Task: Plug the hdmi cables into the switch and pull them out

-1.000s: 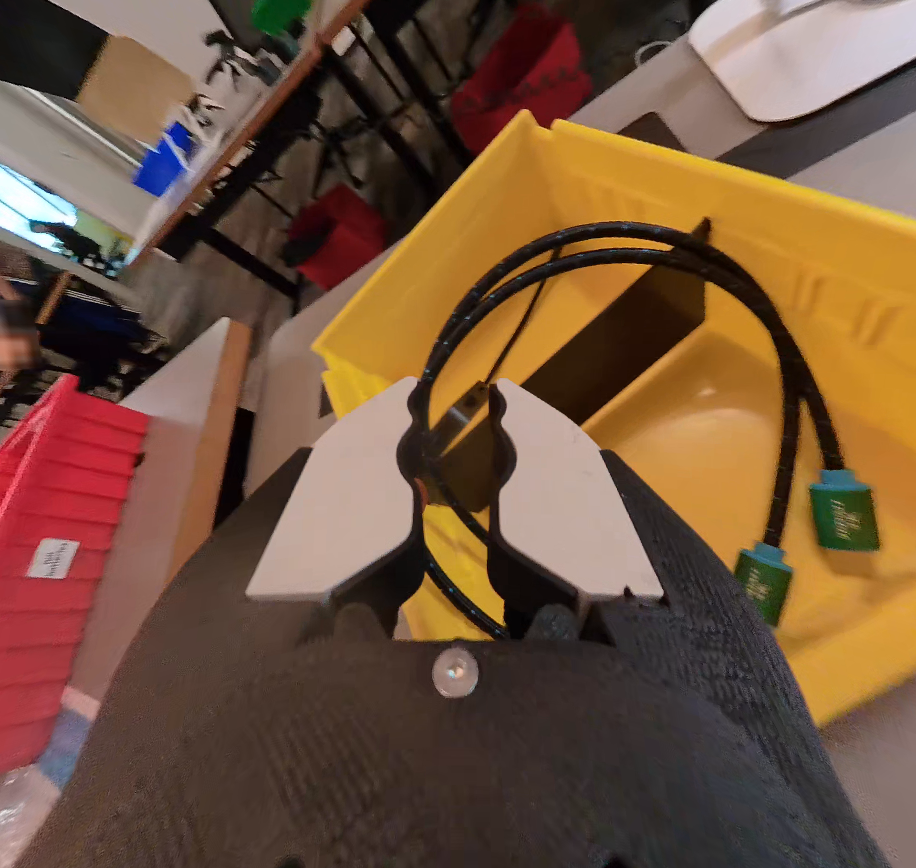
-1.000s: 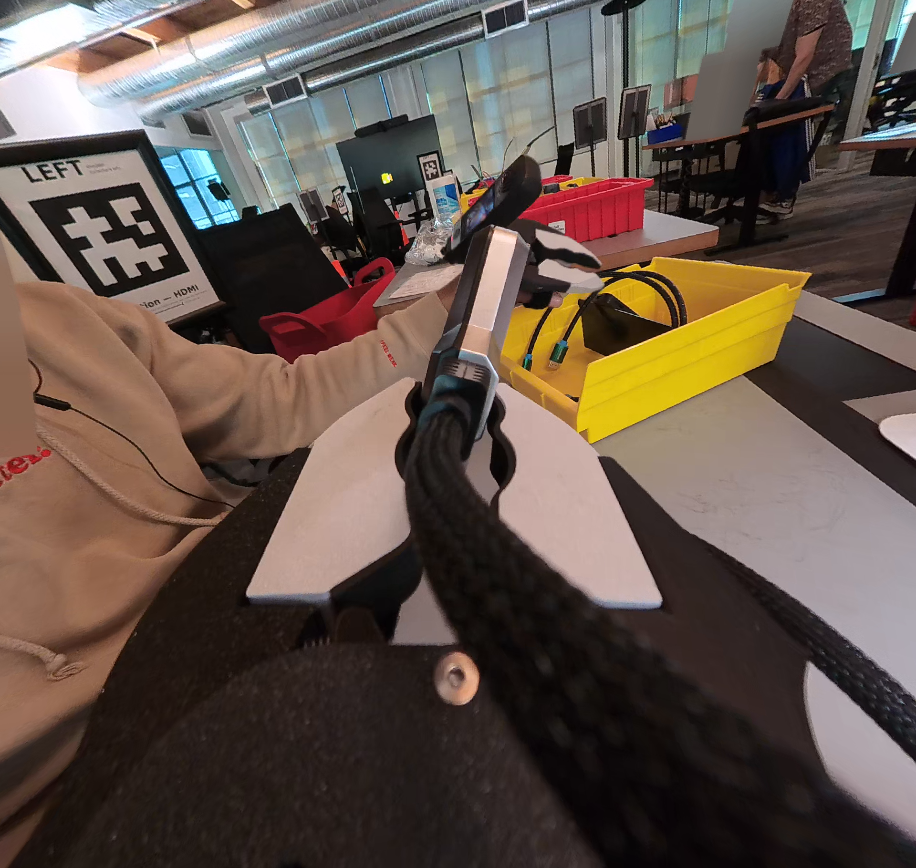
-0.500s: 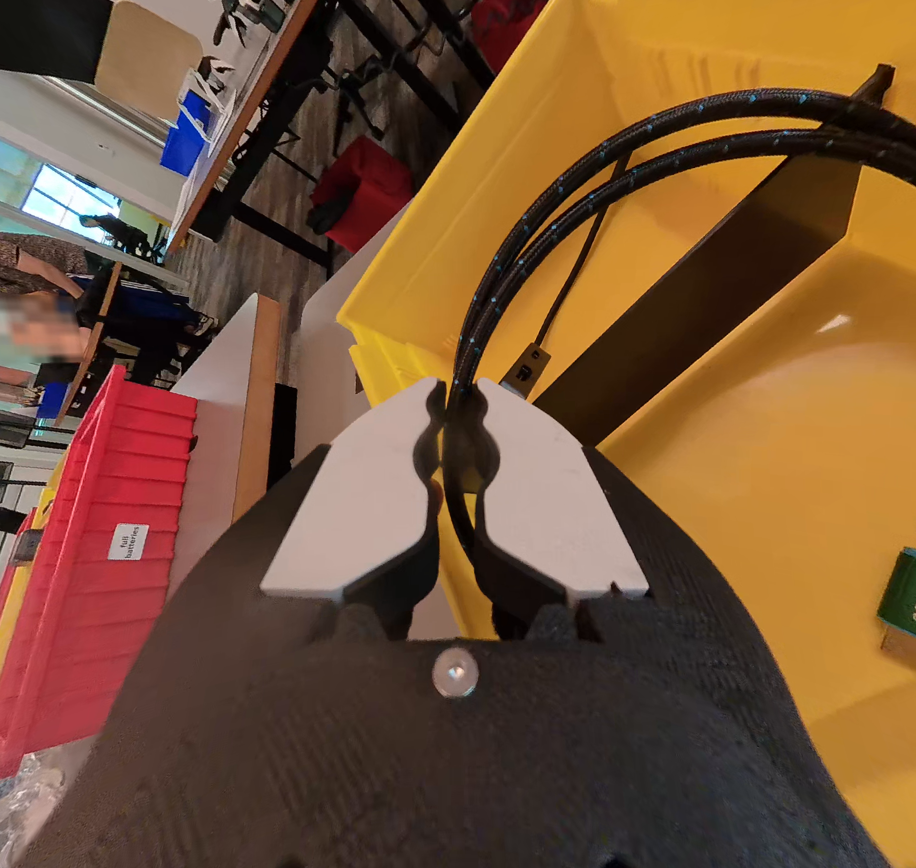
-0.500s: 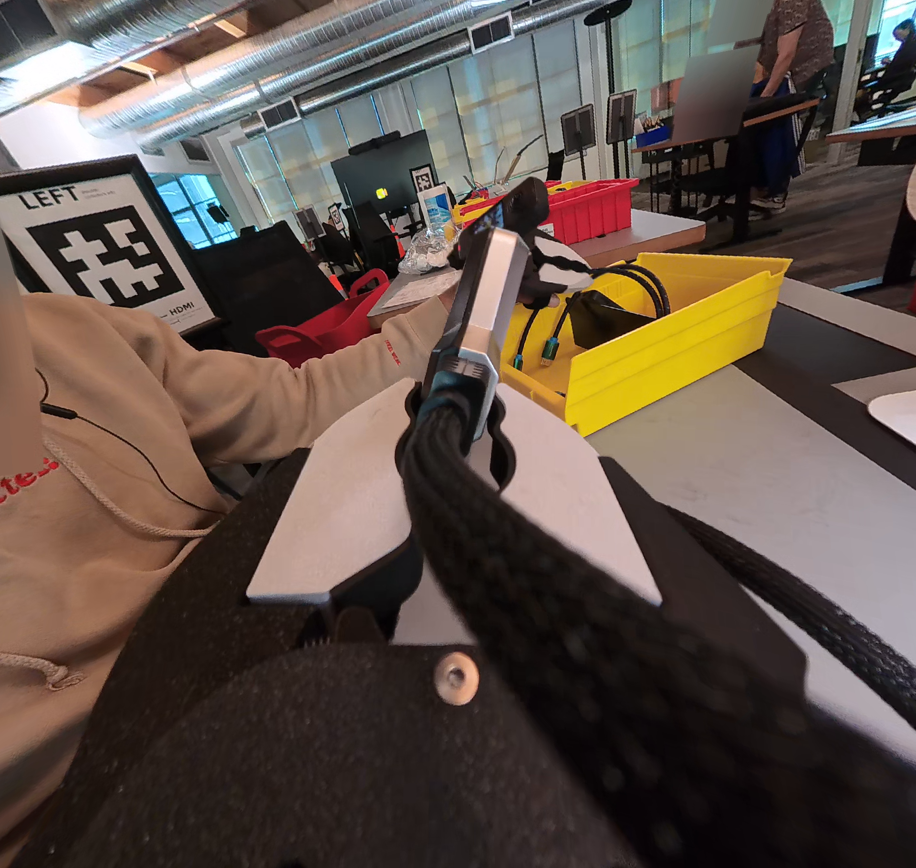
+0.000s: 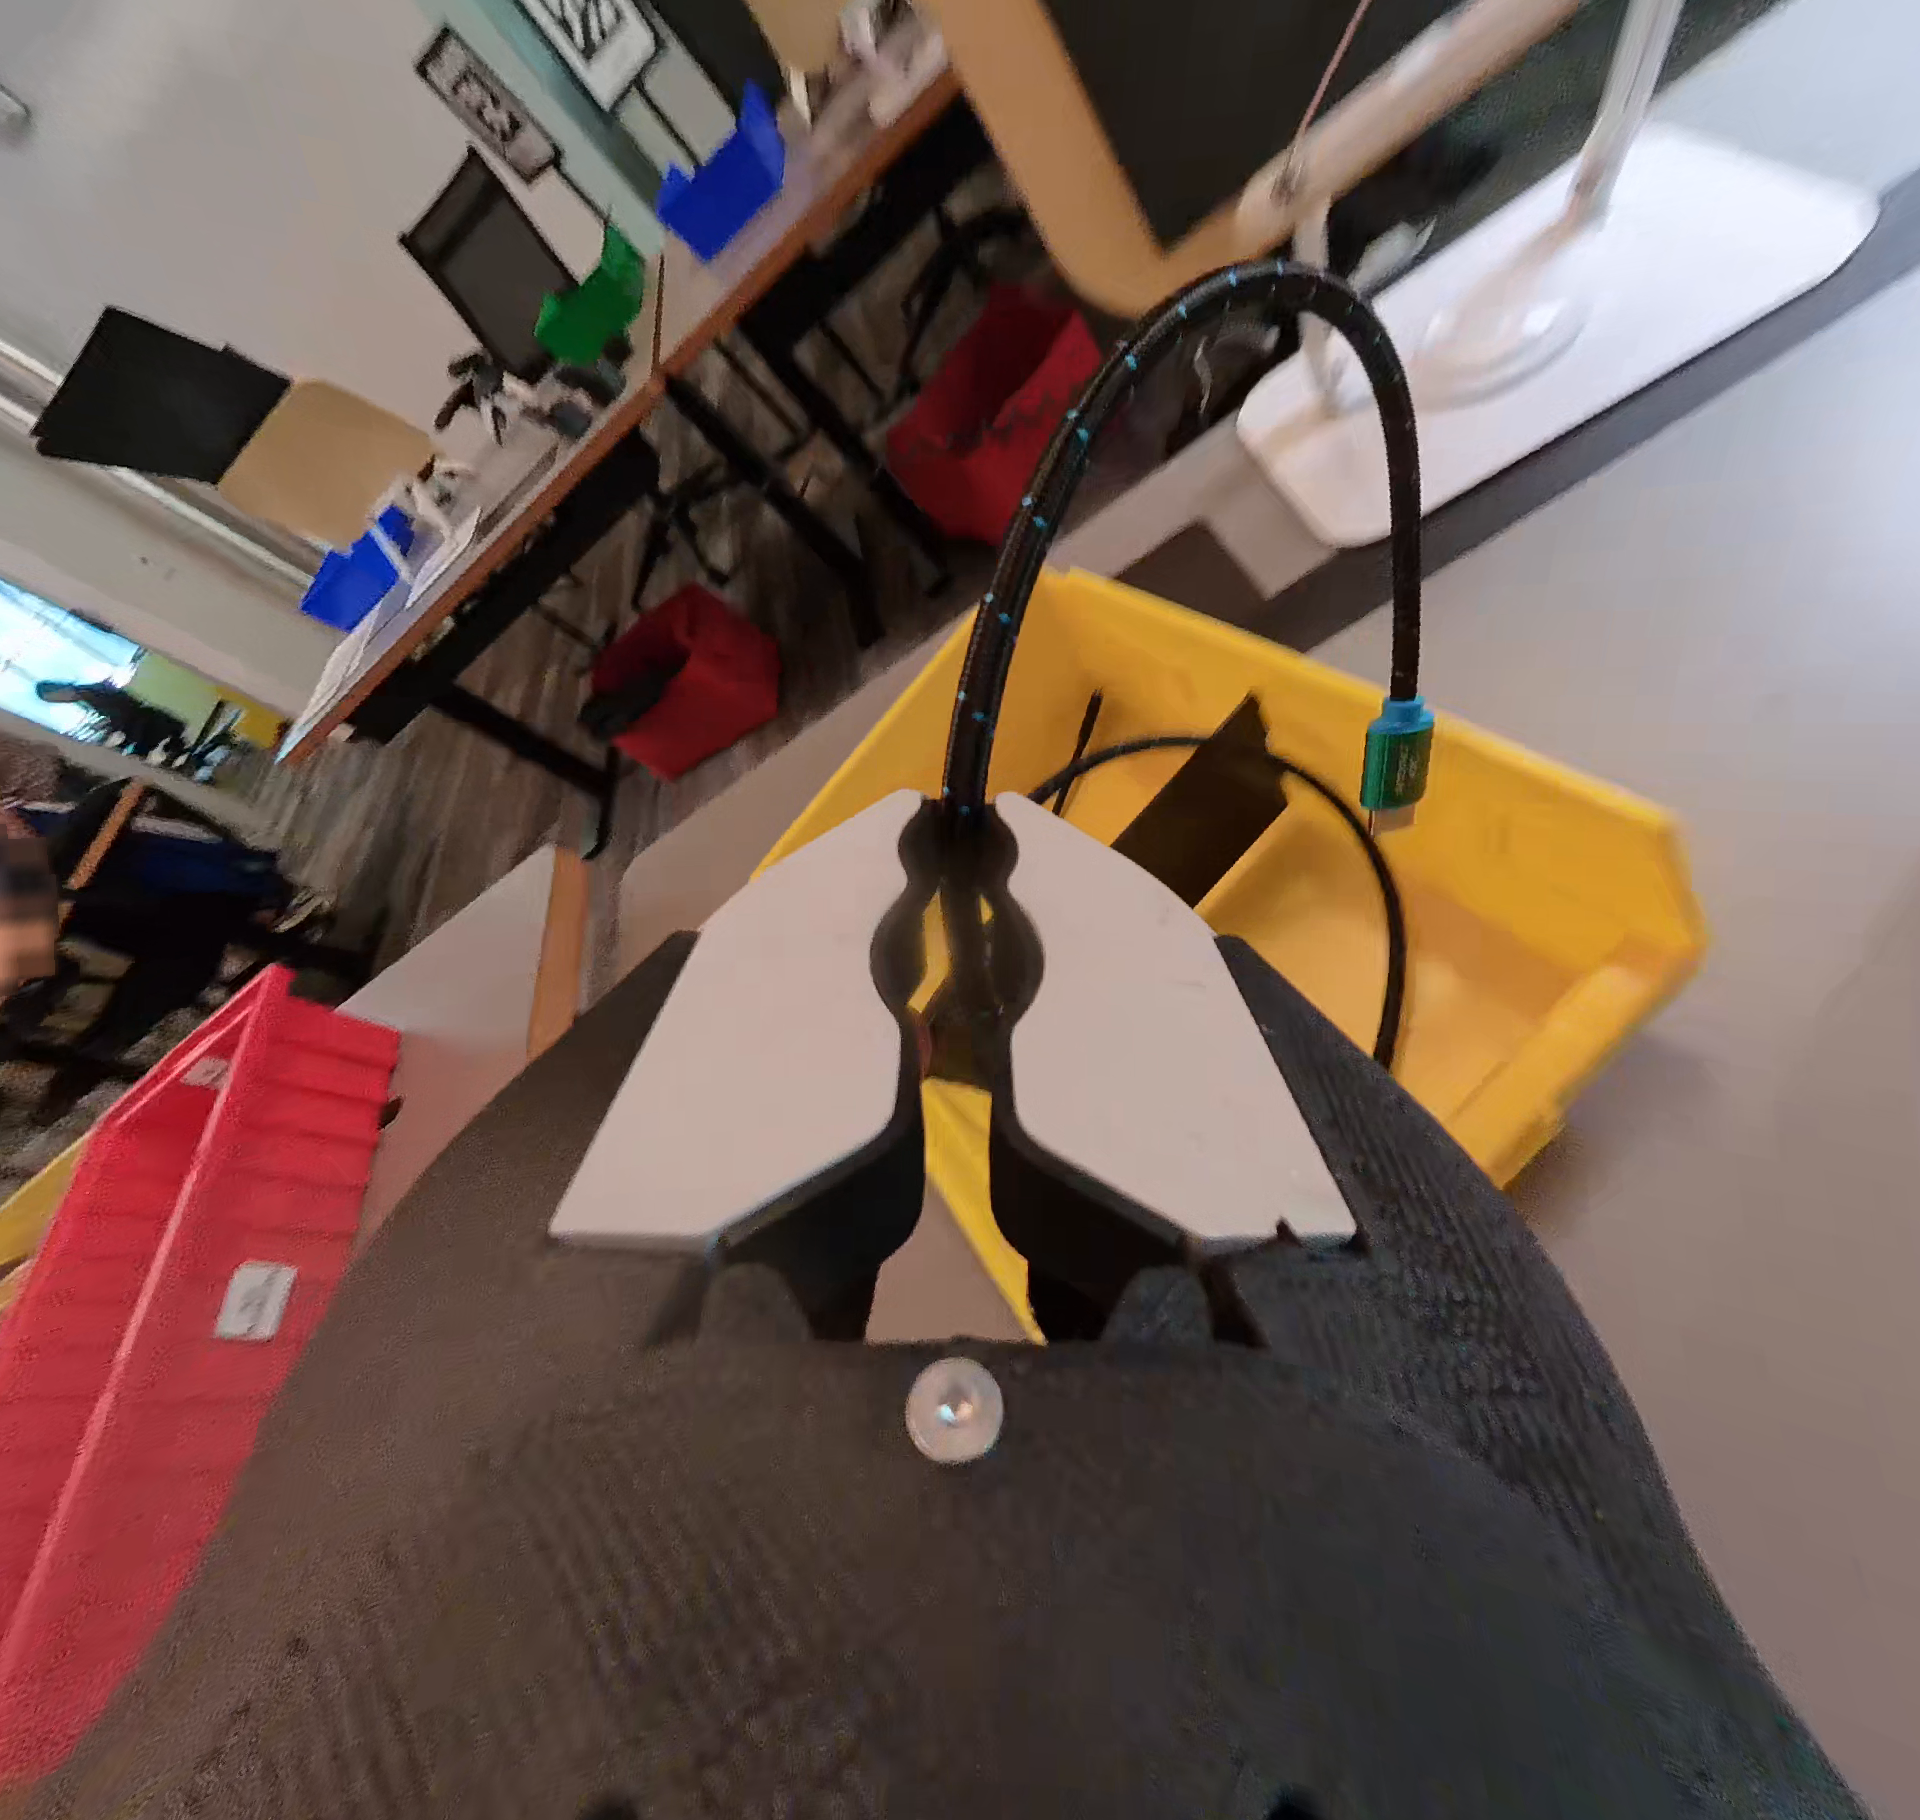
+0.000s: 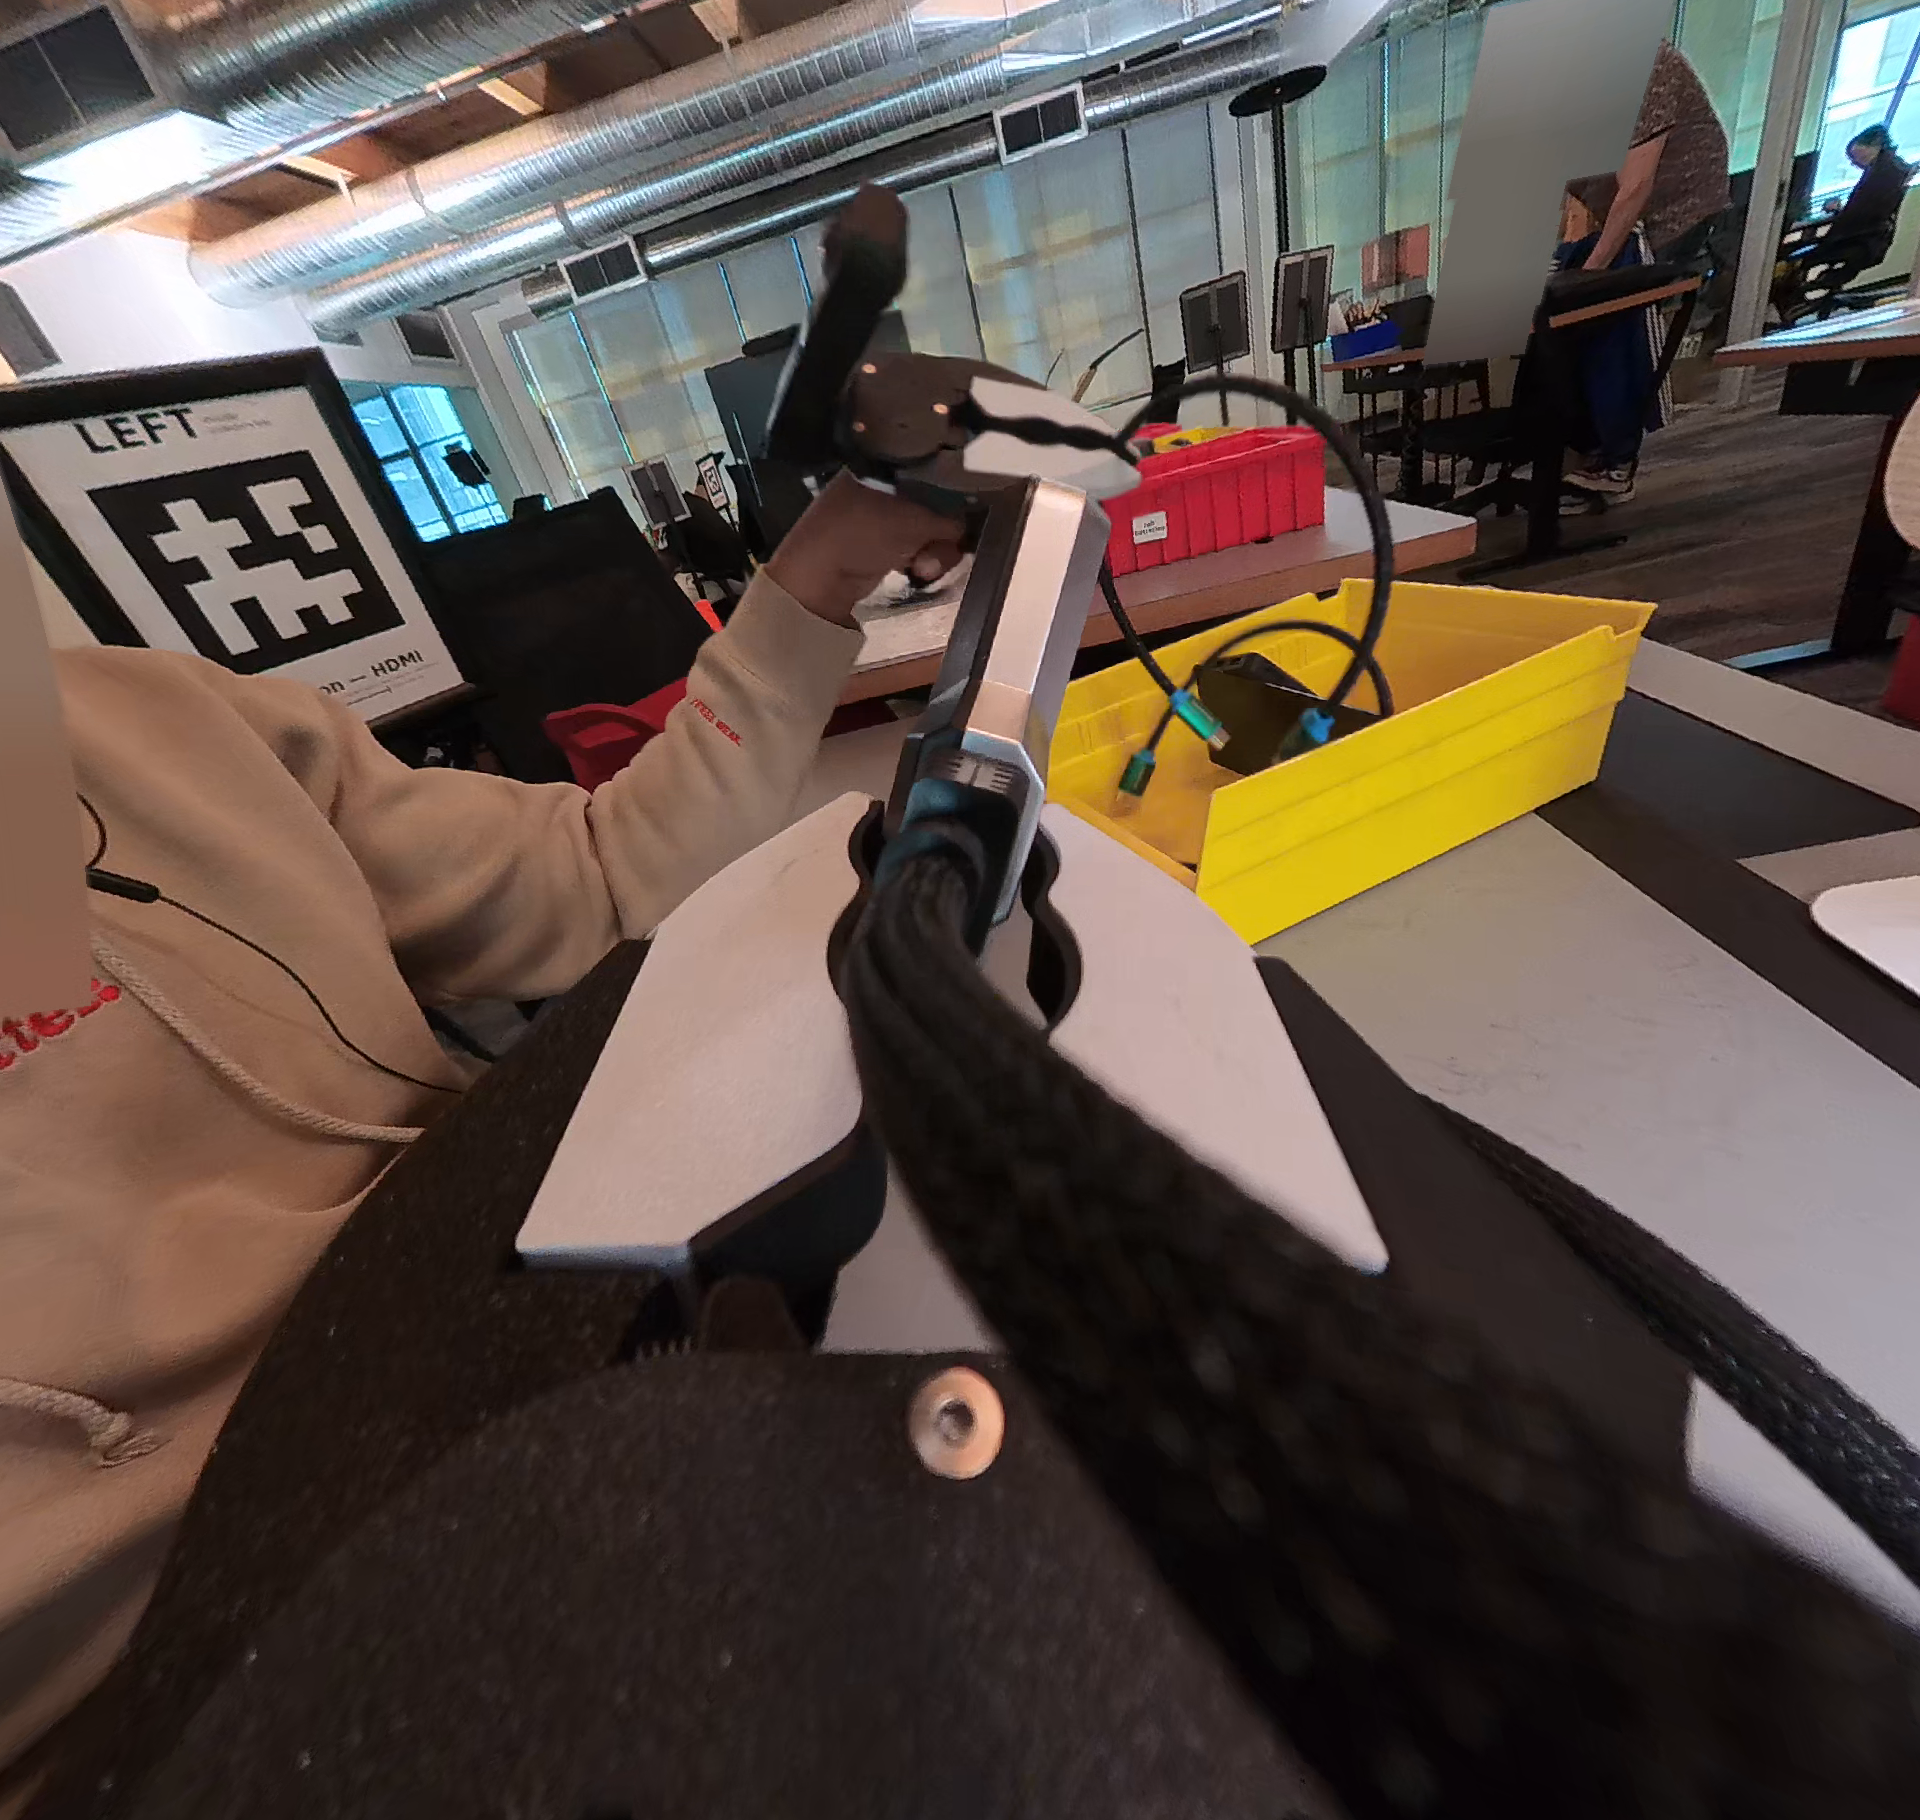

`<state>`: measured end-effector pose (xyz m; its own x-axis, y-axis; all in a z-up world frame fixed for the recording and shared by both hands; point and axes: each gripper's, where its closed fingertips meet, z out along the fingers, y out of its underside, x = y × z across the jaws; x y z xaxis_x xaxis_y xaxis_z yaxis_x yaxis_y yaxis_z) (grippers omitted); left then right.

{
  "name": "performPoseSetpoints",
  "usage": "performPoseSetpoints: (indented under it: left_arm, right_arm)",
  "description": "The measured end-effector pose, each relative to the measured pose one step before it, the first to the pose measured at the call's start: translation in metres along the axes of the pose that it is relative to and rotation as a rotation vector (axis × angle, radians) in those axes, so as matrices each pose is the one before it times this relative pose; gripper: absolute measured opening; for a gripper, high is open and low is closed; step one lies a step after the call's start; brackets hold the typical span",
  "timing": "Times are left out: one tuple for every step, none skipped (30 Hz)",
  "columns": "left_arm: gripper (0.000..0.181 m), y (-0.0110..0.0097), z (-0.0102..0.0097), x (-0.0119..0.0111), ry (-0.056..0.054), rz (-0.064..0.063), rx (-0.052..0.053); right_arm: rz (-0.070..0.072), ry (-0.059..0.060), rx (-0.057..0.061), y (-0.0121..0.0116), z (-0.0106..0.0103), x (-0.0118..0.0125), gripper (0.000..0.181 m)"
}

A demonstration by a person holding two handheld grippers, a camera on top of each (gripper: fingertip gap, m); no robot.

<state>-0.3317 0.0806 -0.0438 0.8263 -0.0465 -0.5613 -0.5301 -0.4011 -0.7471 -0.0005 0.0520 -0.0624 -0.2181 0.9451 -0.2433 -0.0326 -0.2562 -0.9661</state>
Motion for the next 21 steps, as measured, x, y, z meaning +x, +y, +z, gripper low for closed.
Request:
performPoseSetpoints:
  left_arm:
    - [0.008, -0.00983, -0.00827, 0.00159, 0.0190, -0.0272, 0.0470]
    - [0.008, -0.00868, -0.00726, 0.00284, 0.0233, -0.0223, 0.0394]
    - [0.008, -0.00686, -0.00595, 0.00462, 0.0315, -0.0172, 0.0270]
    - [0.008, -0.00651, -0.00487, 0.00723, 0.0450, -0.0159, 0.0269]
    - [0.008, -0.00678, -0.00420, 0.00965, 0.0592, -0.0184, 0.0295]
    - [0.008, -0.00596, -0.00304, 0.01139, 0.0694, -0.0207, 0.0258]
    - [0.008, -0.00331, -0.00131, 0.01283, 0.0780, -0.0208, 0.0117]
    - [0.008, 0.00098, 0.00126, 0.01436, 0.0879, -0.0182, -0.0104]
    - [0.008, 0.00490, 0.00410, 0.01395, 0.0889, -0.0100, -0.0265]
    - [0.008, 0.00672, 0.00709, 0.01057, 0.0731, -0.0033, -0.0293]
    - [0.008, 0.00908, 0.00949, 0.00805, 0.0649, -0.0083, -0.0409]
    - [0.008, 0.01253, 0.01108, 0.00645, 0.0618, -0.0123, -0.0623]
    - [0.008, 0.01301, 0.01238, 0.00429, 0.0499, -0.0044, -0.0652]
    - [0.008, 0.01139, 0.01327, 0.00207, 0.0359, 0.0031, -0.0558]
    - [0.008, 0.00985, 0.01362, 0.00206, 0.0368, -0.0036, -0.0499]
    - [0.009, 0.00898, 0.01374, 0.00188, 0.0357, -0.0097, -0.0495]
    - [0.008, 0.00635, 0.01235, -0.00033, 0.0188, -0.0091, -0.0384]
    - [0.009, 0.00519, 0.01043, 0.00141, 0.0264, -0.0112, -0.0345]
    - [0.009, 0.00409, 0.00810, 0.00185, 0.0255, -0.0094, -0.0291]
    - [0.009, 0.00384, 0.00601, 0.00075, 0.0108, 0.0007, -0.0262]
    - [0.008, 0.00405, 0.00438, -0.00020, -0.0032, 0.0123, -0.0255]
  right_arm:
    - [-0.0022, -0.0006, 0.0055, -0.00157, -0.00151, -0.00045, 0.025]
    - [-0.0015, -0.0008, 0.0068, -0.00183, -0.00195, -0.00045, 0.025]
    - [-0.0012, -0.0001, 0.0076, -0.00188, -0.00227, -0.00002, 0.025]
    - [-0.0010, 0.0020, 0.0097, -0.00233, -0.00271, 0.00017, 0.026]
    - [-0.0002, 0.0033, 0.0111, -0.00245, -0.00307, 0.00055, 0.025]
    - [-0.0008, 0.0035, 0.0113, -0.00261, -0.00331, 0.00043, 0.026]
    - [-0.0015, 0.0049, 0.0120, -0.00277, -0.00354, 0.00062, 0.026]
    - [-0.0012, 0.0055, 0.0134, -0.00294, -0.00374, 0.00066, 0.025]
    - [-0.0007, 0.0039, 0.0131, -0.00279, -0.00369, 0.00061, 0.025]
    - [-0.0012, 0.0051, 0.0116, -0.00237, -0.00383, 0.00090, 0.025]
    - [0.0000, 0.0080, 0.0110, -0.00176, -0.00352, 0.00163, 0.026]
    - [0.0023, 0.0072, 0.0082, -0.00113, -0.00330, 0.00177, 0.026]
    - [0.0025, 0.0074, 0.0076, -0.00078, -0.00278, 0.00186, 0.025]
    - [0.0023, 0.0067, 0.0055, -0.00024, -0.00204, 0.00178, 0.025]
    - [0.0015, 0.0069, 0.0020, 0.00015, -0.00131, 0.00168, 0.025]
    - [-0.0008, 0.0061, -0.0012, 0.00042, -0.00063, 0.00139, 0.025]
    - [-0.0010, 0.0057, -0.0018, 0.00045, -0.00012, 0.00119, 0.025]
    - [-0.0019, 0.0037, -0.0013, 0.00026, 0.00007, 0.00076, 0.025]
    - [-0.0025, 0.0046, 0.0014, -0.00013, -0.00003, 0.00088, 0.026]
    - [-0.0027, 0.0057, 0.0041, -0.00050, -0.00021, 0.00080, 0.026]
    - [-0.0027, 0.0036, 0.0047, -0.00072, -0.00025, 0.00058, 0.025]
